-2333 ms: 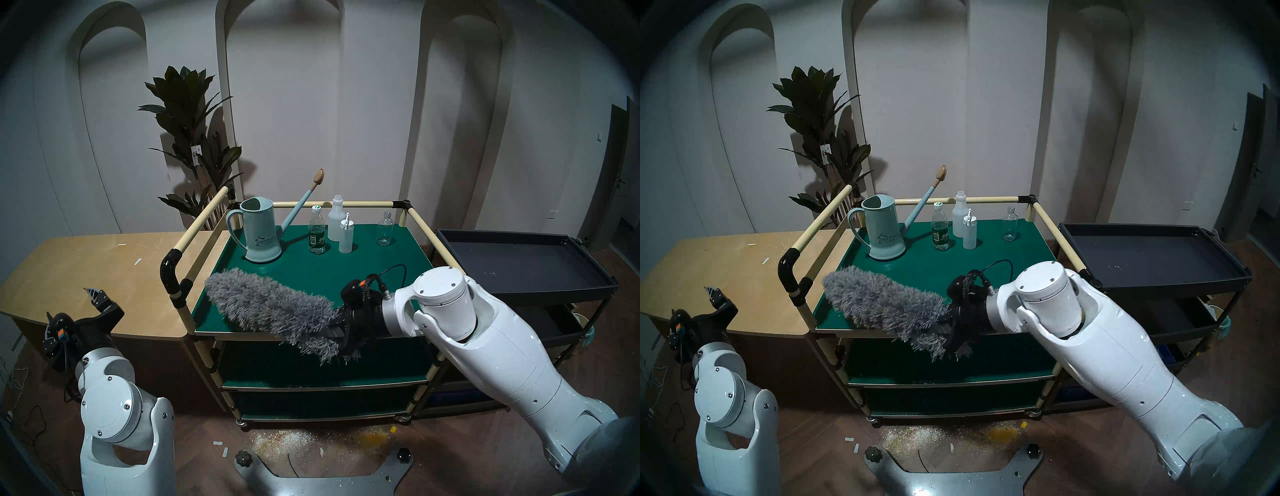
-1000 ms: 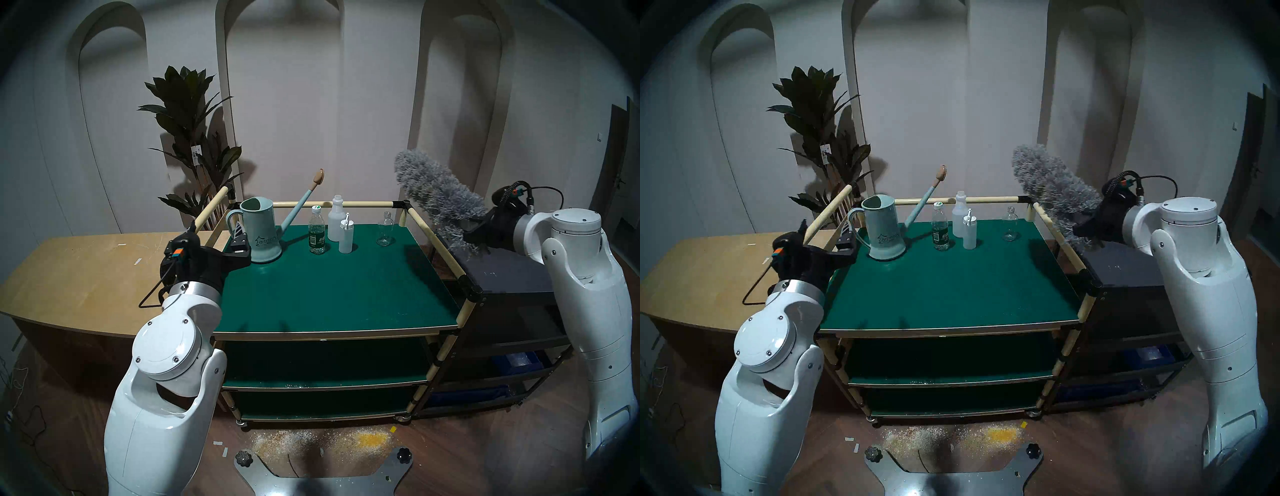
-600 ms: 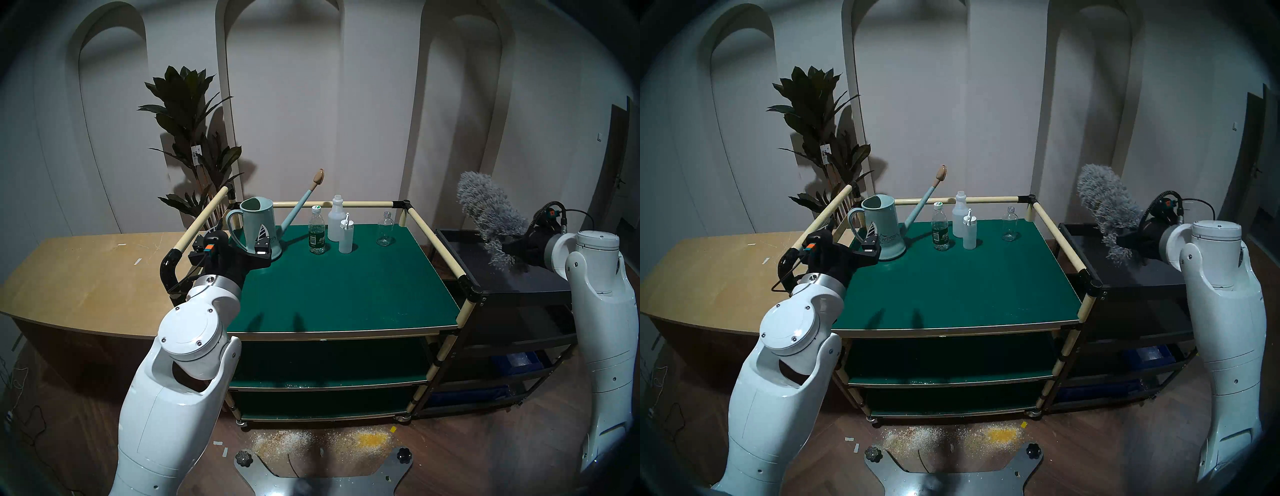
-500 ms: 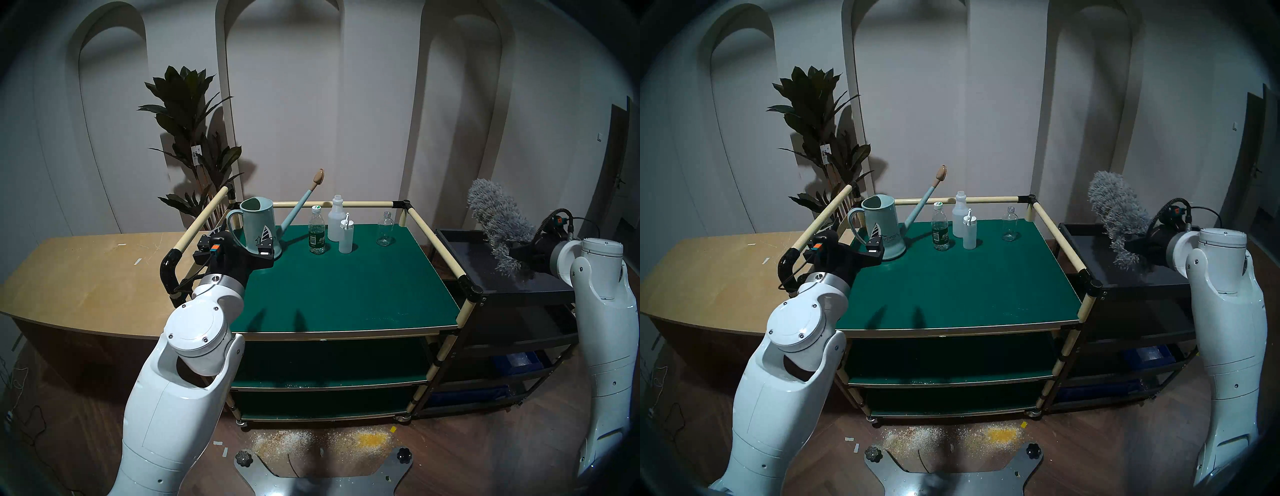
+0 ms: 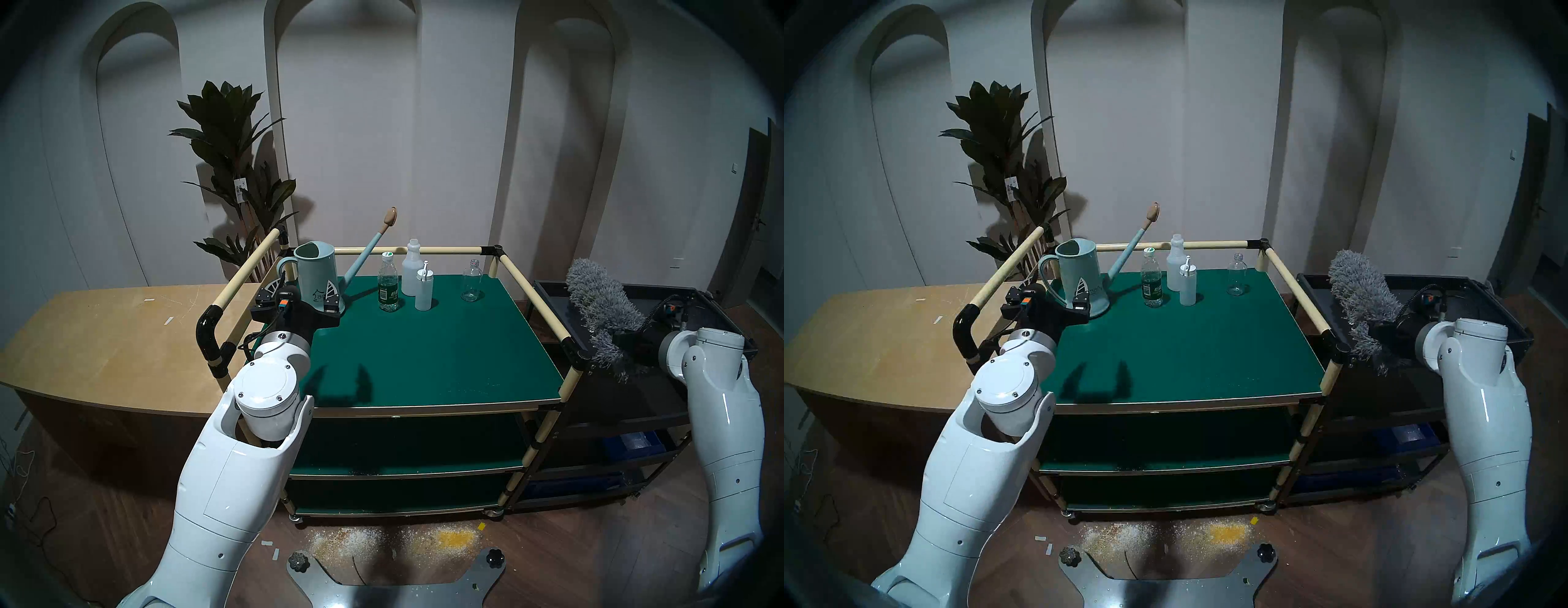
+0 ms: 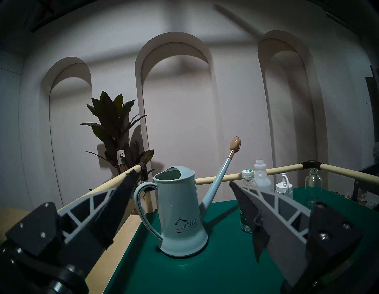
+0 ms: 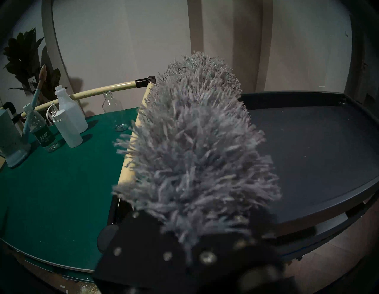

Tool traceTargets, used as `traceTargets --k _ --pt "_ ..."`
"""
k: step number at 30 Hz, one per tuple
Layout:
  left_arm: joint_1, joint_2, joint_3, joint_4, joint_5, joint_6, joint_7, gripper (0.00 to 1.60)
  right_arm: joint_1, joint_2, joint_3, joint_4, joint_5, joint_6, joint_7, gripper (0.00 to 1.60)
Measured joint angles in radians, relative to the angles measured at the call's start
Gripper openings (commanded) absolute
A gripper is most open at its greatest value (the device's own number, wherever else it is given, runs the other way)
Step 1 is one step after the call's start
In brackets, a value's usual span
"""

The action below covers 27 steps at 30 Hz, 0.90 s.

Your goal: Dust the shelf with the duster

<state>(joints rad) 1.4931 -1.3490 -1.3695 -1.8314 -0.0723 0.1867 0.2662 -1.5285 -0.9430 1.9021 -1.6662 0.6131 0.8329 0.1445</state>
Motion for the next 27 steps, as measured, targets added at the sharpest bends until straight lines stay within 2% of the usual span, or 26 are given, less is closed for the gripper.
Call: traceTargets --k 9,19,20,21,22,23,24,25,27 --pt "-0.033 -0.008 0.000 0.067 0.011 -0.022 0.008 1.60 0.064 0.018 -0.104 0.104 -0.047 -0.055 0.015 0.00" --pt "-0.047 -0.018 0.002 0.075 0.008 -0.003 0.009 1.60 0.134 0.037 -0.183 0.193 -0.086 -0.089 0.040 0.00" --pt "-0.048 -0.020 0.001 0.075 0.004 0.005 0.009 1.60 0.143 0.041 -0.194 0.203 -0.091 -0.090 0.044 0.37" --pt "-0.049 -0.022 0.000 0.074 -0.001 0.013 0.009 1.60 0.153 0.045 -0.206 0.213 -0.096 -0.090 0.048 0.41" --pt "-0.049 -0.023 -0.001 0.073 -0.004 0.016 0.009 1.60 0.158 0.047 -0.213 0.219 -0.099 -0.090 0.052 0.26" --pt "-0.050 -0.025 -0.002 0.072 -0.009 0.023 0.009 1.60 0.167 0.052 -0.225 0.228 -0.104 -0.091 0.059 0.31" --pt "-0.050 -0.027 -0.004 0.072 -0.012 0.027 0.009 1.60 0.171 0.055 -0.231 0.233 -0.106 -0.091 0.063 0.69" --pt "-0.051 -0.029 -0.006 0.071 -0.016 0.034 0.009 1.60 0.179 0.059 -0.240 0.239 -0.110 -0.092 0.071 1.60" --pt "-0.051 -0.031 -0.009 0.069 -0.022 0.043 0.011 1.60 0.189 0.067 -0.253 0.249 -0.117 -0.096 0.082 1.60"
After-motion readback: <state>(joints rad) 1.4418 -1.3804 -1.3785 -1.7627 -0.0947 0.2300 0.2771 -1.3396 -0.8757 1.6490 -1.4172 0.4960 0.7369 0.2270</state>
